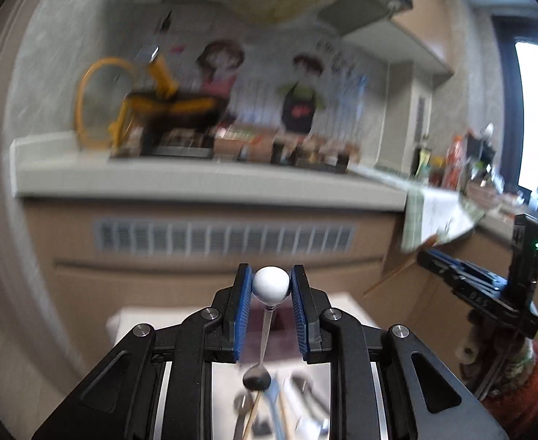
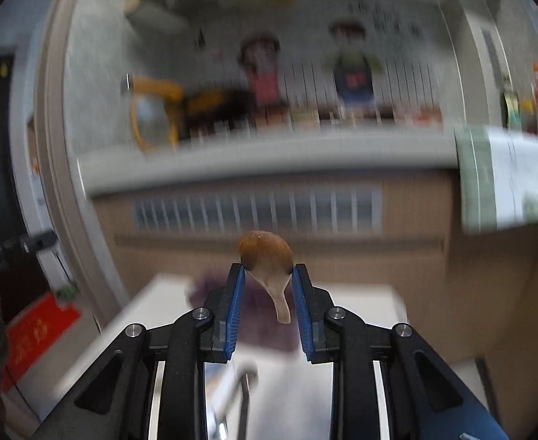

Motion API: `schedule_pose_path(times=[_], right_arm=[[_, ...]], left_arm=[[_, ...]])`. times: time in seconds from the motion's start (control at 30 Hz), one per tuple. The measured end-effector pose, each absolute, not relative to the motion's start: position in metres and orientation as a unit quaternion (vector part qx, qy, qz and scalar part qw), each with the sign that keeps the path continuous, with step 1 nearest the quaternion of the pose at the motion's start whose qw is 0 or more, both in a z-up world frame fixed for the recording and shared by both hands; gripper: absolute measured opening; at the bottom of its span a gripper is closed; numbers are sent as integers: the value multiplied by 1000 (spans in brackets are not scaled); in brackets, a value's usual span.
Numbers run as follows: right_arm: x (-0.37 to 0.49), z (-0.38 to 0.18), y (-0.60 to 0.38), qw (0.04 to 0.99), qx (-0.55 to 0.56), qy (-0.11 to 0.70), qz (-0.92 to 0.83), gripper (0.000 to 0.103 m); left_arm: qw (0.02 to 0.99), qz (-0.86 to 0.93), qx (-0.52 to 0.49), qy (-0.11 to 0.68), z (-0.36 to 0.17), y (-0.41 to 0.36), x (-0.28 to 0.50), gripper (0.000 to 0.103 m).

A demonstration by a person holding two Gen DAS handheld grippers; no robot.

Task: Organize utensils
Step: 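Carry both spoons over the purple caddy and open the right tool to drop the wooden spoon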

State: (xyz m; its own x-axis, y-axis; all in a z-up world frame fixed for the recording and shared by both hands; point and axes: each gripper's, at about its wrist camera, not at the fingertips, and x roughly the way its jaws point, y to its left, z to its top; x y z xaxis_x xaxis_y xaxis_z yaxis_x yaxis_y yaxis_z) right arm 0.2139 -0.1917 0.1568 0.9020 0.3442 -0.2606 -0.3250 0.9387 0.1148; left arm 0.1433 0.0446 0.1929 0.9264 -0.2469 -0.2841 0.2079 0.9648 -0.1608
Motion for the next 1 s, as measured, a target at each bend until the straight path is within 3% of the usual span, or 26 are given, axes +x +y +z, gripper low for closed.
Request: schedule_pose_path(times=[0.07,0.1,0.17,0.53,0.8,1.0], right_arm=[[233,174,-184,977,23,127,169,24],[241,176,-180,977,20,128,170,13],[260,177,-171,974,12,138,179,7],[320,122,-158,957,-11,214,197,8],[284,41,-147,896,-50,340,280,21],[257,-27,-128,854,-55,431,287,21]], left_arm=[[982,-119,-59,137,202,40,164,22],[982,-122,-58,131,205,38,177,22],[980,-135,-67,128,206,36,204,22],[958,-158,-138,197,138,42,312,22],[956,-155,-134,211,116,45,295,22],[959,-141,-126,211,113,51,271,22]])
